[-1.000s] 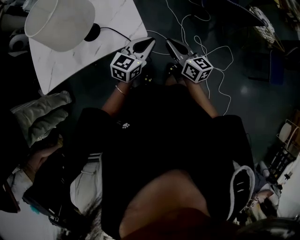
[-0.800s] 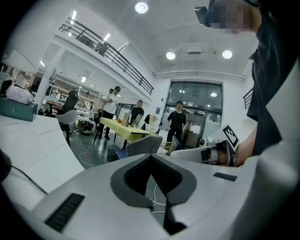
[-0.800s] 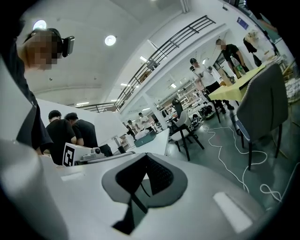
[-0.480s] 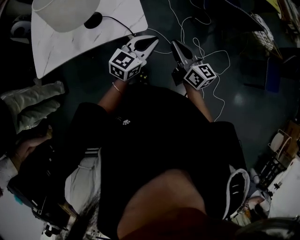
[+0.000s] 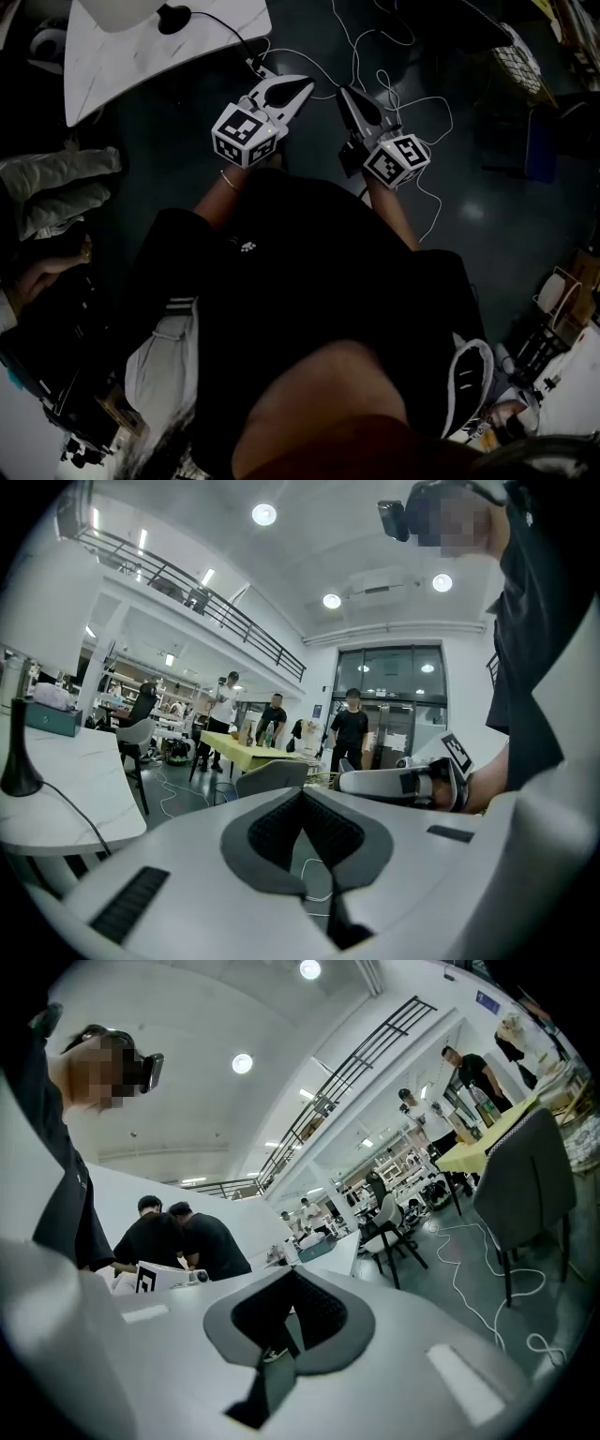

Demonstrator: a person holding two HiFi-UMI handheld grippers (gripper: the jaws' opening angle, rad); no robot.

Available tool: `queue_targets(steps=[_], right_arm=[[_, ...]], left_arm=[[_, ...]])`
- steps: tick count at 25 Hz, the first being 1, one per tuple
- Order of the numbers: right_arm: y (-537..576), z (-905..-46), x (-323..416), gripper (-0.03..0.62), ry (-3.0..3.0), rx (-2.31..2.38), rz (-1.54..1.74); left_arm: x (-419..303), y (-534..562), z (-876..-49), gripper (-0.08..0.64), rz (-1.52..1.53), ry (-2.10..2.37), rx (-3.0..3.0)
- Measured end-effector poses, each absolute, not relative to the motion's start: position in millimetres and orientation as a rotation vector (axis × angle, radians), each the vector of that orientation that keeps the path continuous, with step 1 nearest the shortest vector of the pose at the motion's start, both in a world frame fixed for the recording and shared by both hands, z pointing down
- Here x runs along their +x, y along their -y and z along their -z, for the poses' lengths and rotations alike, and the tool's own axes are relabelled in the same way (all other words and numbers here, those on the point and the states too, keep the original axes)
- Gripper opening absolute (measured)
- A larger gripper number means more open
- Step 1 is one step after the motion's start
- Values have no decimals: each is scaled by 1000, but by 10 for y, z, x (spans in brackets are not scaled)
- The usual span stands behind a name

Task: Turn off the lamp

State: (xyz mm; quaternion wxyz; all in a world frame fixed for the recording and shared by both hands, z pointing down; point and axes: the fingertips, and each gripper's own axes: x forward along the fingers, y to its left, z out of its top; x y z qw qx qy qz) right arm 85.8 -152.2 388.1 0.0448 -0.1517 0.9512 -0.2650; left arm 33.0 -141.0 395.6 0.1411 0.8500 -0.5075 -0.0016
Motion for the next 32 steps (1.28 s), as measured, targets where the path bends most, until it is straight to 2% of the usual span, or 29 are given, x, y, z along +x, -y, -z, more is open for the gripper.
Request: queue_targets(steps=[13, 32], right_arm=[[828, -3928, 1214, 2, -2896, -311, 829], [467, -3920, 1227, 2, -2930, -160, 830]], left_arm=[[629, 686, -3943, 6, -25, 1612, 2387], [529, 264, -3898, 6, -3, 1771, 2282]])
